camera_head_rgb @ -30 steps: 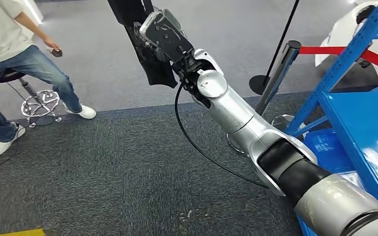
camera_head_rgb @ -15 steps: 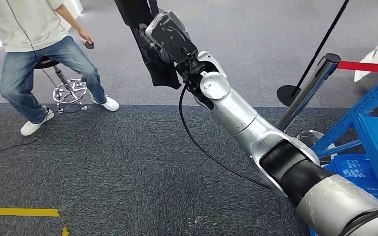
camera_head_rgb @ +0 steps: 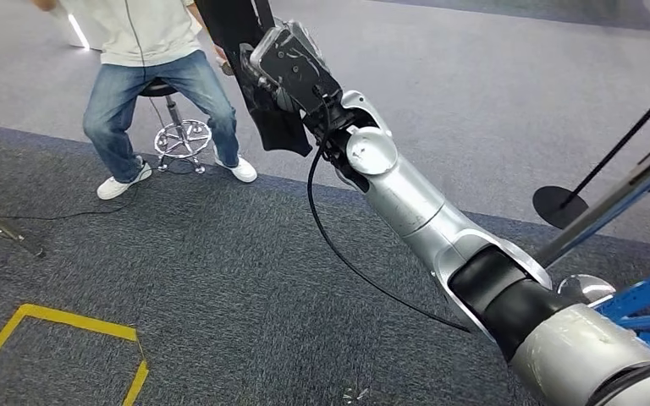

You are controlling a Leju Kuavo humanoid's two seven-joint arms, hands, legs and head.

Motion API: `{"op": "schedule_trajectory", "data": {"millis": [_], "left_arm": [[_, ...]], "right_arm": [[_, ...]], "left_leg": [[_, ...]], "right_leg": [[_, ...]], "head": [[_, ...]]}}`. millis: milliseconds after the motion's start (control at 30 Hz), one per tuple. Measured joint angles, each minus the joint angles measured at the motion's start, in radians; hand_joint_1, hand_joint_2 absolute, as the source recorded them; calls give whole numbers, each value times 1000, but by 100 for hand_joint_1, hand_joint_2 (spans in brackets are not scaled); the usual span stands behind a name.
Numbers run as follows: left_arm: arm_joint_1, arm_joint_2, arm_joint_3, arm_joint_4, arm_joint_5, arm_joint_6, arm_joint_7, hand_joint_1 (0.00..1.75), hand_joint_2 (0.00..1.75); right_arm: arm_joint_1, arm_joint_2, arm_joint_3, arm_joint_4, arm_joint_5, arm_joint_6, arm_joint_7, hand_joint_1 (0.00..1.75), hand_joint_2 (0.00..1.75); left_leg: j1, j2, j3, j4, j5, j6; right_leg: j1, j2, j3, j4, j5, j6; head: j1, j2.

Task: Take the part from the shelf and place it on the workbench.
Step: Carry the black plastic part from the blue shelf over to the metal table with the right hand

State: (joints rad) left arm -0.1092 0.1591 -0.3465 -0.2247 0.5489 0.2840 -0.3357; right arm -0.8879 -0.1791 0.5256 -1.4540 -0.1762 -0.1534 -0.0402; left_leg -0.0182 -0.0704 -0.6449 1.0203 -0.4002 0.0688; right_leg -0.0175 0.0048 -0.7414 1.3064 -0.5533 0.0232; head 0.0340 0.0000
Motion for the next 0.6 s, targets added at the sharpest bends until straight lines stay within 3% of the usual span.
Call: {"op": "schedule_trajectory", "data": {"millis": [67, 100, 167, 233, 267, 300, 367, 400, 467, 500, 533, 600], "left_arm": [[4, -2, 0, 0, 0, 0, 0, 0, 175], [4, -3, 0, 0, 0, 0, 0, 0, 175], [3, -2, 0, 0, -2, 0, 1, 0, 175], [6, -1, 0, 0, -3, 0, 1, 0, 175], [10, -1, 0, 0, -4, 0, 1, 0, 175], [12, -1, 0, 0, -4, 0, 2, 0, 175], [12, -1, 0, 0, -6, 0, 2, 0, 175], [10, -1, 0, 0, -7, 0, 2, 0, 175], [8, -3, 0, 0, -8, 0, 2, 0, 175], [10, -4, 0, 0, -9, 0, 2, 0, 175], [11, -5, 0, 0, -9, 0, 2, 0, 175], [12, -4, 0, 0, -10, 0, 3, 0, 175]], "right_arm": [[2, -2, -1, -2, 0, 0, 1, 175, 175], [2, -2, -2, -4, 0, 0, 1, 175, 175], [1, -3, -2, -7, 0, 0, 1, 175, 175], [1, -4, -3, -10, 1, 0, 2, 175, 175], [0, -4, -3, -12, 1, 1, 3, 175, 175], [-1, -4, -3, -14, 1, 1, 3, 175, 175], [-4, -4, -3, -16, 2, 1, 3, 175, 175], [-5, -4, -3, -16, 2, 2, 4, 175, 175], [-5, -4, -3, -17, 2, 2, 5, 175, 175], [-3, -4, -3, -17, 2, 3, 6, 175, 175], [-2, -4, -3, -17, 2, 4, 7, 175, 175], [-3, -4, -3, -18, 2, 4, 7, 175, 175]], "left_leg": [[2, -31, -2, 15, -9, -8], [3, -45, -7, 24, -14, -13], [8, -69, -17, 33, -19, -24], [12, -87, -22, 28, -18, -37], [11, -75, -24, 32, -22, -43], [11, -48, -32, 50, -31, -49], [13, 26, -78, 142, -72, -60], [18, 48, -113, 204, -94, -65], [27, 63, -161, 273, -102, -74], [31, 67, -158, 254, -81, -76], [33, 74, -134, 199, -46, -78], [28, 111, -71, 69, 7, -75]], "right_leg": [[-5, 36, 49, -128, 78, -1], [-7, 56, 73, -185, 101, 0], [-6, 73, 95, -232, 108, -3], [-4, 45, 103, -242, 110, -13], [-5, 33, 110, -250, 111, -19], [-7, 19, 118, -258, 112, -26], [-6, -7, 131, -268, 111, -33], [-4, -21, 135, -270, 109, -35], [-3, -49, 139, -270, 102, -34], [-3, -63, 142, -270, 98, -32], [-3, -76, 147, -270, 93, -30], [1, -100, 157, -270, 83, -21]], "head": [[0, 0], [-1, 0], [-2, 0], [-2, 0], [-3, 0], [-4, 0], [-7, 0], [-7, 0], [-8, 0], [-8, 0], [-8, 0], [-7, 0]]}}
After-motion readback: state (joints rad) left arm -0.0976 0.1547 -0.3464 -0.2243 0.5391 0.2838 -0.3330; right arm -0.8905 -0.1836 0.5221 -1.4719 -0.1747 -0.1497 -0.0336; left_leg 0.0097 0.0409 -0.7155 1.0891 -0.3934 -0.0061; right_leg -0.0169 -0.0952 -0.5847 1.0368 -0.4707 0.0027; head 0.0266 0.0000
